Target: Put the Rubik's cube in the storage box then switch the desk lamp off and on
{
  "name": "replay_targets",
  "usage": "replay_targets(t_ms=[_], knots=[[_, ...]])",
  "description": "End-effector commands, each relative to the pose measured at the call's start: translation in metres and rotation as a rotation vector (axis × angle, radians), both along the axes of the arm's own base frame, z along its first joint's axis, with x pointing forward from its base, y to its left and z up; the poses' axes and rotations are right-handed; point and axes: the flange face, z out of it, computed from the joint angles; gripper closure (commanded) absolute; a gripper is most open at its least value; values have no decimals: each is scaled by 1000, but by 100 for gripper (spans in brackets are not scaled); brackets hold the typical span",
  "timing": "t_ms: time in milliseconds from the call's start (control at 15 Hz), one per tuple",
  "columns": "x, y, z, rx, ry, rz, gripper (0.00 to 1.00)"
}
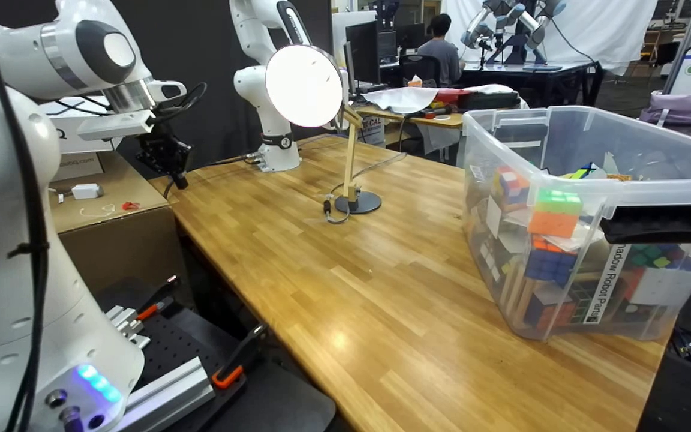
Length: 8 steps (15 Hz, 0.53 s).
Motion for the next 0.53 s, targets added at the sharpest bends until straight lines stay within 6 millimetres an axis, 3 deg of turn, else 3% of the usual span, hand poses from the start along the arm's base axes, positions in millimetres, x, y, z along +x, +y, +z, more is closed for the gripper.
replay_targets(t_ms=[0,67,267,467], knots=[[0,6,12,25,-19,-3,72],[0,10,19,35,-30,-2,92],[0,8,15,30,-20,-6,73],[0,8,14,29,-18,-6,72]])
